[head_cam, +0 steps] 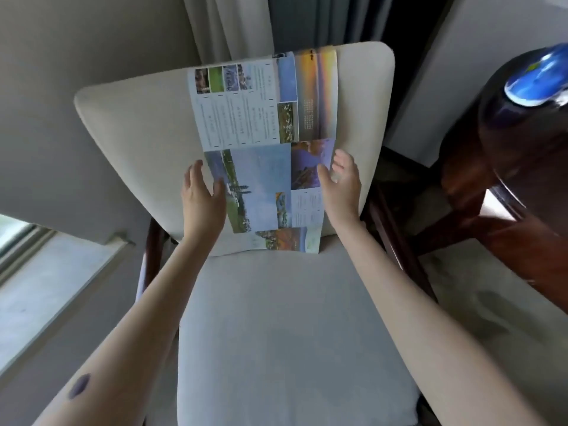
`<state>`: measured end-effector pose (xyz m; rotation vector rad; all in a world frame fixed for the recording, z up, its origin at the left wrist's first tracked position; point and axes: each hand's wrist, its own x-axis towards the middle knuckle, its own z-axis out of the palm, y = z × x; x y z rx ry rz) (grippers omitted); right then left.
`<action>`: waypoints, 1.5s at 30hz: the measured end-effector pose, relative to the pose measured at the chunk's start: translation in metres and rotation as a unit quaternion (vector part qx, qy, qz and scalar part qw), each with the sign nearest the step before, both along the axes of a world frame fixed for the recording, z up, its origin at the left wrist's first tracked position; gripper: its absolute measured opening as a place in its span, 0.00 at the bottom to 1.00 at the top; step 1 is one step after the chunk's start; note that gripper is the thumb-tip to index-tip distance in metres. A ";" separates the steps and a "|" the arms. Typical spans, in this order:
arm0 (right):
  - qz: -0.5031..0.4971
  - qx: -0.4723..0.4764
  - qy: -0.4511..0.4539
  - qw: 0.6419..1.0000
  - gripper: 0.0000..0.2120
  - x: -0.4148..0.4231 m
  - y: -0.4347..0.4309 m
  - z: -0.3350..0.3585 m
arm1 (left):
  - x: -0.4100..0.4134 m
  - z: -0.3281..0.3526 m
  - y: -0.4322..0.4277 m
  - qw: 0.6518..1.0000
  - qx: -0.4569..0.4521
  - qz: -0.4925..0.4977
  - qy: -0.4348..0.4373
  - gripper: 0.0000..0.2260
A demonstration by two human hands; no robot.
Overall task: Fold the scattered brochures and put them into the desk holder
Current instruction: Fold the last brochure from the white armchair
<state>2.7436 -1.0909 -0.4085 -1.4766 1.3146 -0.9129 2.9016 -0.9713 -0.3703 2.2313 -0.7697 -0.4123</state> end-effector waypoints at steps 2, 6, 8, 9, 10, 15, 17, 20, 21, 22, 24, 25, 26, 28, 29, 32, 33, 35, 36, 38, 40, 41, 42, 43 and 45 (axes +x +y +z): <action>0.002 0.007 -0.019 1.000 0.23 0.006 -0.010 0.003 | 0.012 0.005 -0.017 1.000 -0.012 0.021 0.002 0.23; -0.002 0.022 -0.034 0.999 0.25 0.010 -0.020 0.010 | 0.016 0.012 -0.032 0.996 -0.055 0.057 0.042 0.21; -0.011 0.033 -0.043 0.998 0.24 0.007 -0.021 0.014 | 0.011 0.013 -0.032 0.991 -0.076 0.069 0.088 0.23; -0.021 0.037 -0.047 0.998 0.23 0.005 -0.021 0.016 | 0.008 0.013 -0.031 0.988 -0.084 0.072 0.104 0.22; -0.031 0.035 -0.056 0.997 0.20 0.002 -0.020 0.017 | 0.004 0.013 -0.028 0.986 -0.093 0.078 0.113 0.21; -0.041 0.033 -0.118 0.992 0.21 -0.022 0.001 0.021 | -0.011 0.017 0.004 0.984 -0.123 0.090 0.093 0.16; -0.041 0.040 -0.120 0.991 0.22 -0.032 0.019 0.021 | -0.018 0.018 0.027 0.982 -0.136 0.077 0.103 0.14; -0.029 0.062 -0.139 0.988 0.20 -0.047 0.056 0.012 | -0.031 0.014 0.067 0.981 -0.136 0.053 0.124 0.10; -0.022 0.068 -0.143 0.987 0.20 -0.052 0.070 0.008 | -0.033 0.012 0.080 0.982 -0.129 0.047 0.129 0.08; -0.015 0.075 -0.144 0.987 0.21 -0.056 0.084 0.004 | -0.035 0.009 0.094 0.984 -0.116 0.039 0.131 0.05; 0.011 0.085 -0.134 0.987 0.22 -0.066 0.110 -0.005 | -0.039 0.002 0.122 0.987 -0.080 0.024 0.135 0.03; 0.028 0.089 -0.121 0.988 0.22 -0.071 0.123 -0.010 | -0.040 -0.002 0.136 0.988 -0.063 0.022 0.137 0.05; 0.045 0.096 -0.105 0.989 0.22 -0.075 0.136 -0.014 | -0.042 -0.006 0.151 0.988 -0.048 0.025 0.142 0.07; 0.071 0.123 -0.065 0.988 0.21 -0.085 0.159 -0.024 | -0.047 -0.016 0.179 0.987 -0.007 0.037 0.155 0.10; 0.079 0.140 -0.048 0.986 0.19 -0.089 0.170 -0.030 | -0.050 -0.021 0.193 0.986 0.022 0.044 0.159 0.11; 0.079 0.180 -0.010 0.980 0.15 -0.100 0.199 -0.043 | -0.063 -0.036 0.230 0.975 0.089 0.069 0.191 0.14; 0.076 0.186 0.003 0.980 0.16 -0.104 0.207 -0.046 | -0.068 -0.040 0.240 0.971 0.108 0.074 0.201 0.14; 0.079 0.193 0.033 0.977 0.16 -0.110 0.220 -0.050 | -0.078 -0.048 0.256 0.965 0.134 0.080 0.212 0.15; 0.085 0.195 0.045 0.976 0.16 -0.114 0.226 -0.051 | -0.082 -0.051 0.263 0.962 0.140 0.083 0.218 0.15; 0.102 0.201 0.064 0.972 0.17 -0.121 0.235 -0.054 | -0.089 -0.056 0.273 0.957 0.151 0.091 0.231 0.15; 0.113 0.208 0.076 0.969 0.17 -0.127 0.242 -0.056 | -0.096 -0.060 0.281 0.952 0.164 0.102 0.238 0.15; 0.116 0.211 0.078 0.967 0.17 -0.130 0.245 -0.057 | -0.099 -0.061 0.285 0.950 0.167 0.106 0.243 0.15; 0.119 0.214 0.079 0.966 0.16 -0.132 0.246 -0.057 | -0.101 -0.061 0.288 0.948 0.164 0.109 0.251 0.13; 0.121 0.215 0.083 0.965 0.15 -0.134 0.248 -0.058 | -0.104 -0.062 0.290 0.945 0.159 0.114 0.262 0.10; 0.120 0.218 0.100 0.963 0.15 -0.135 0.249 -0.061 | -0.109 -0.063 0.293 0.939 0.159 0.125 0.279 0.11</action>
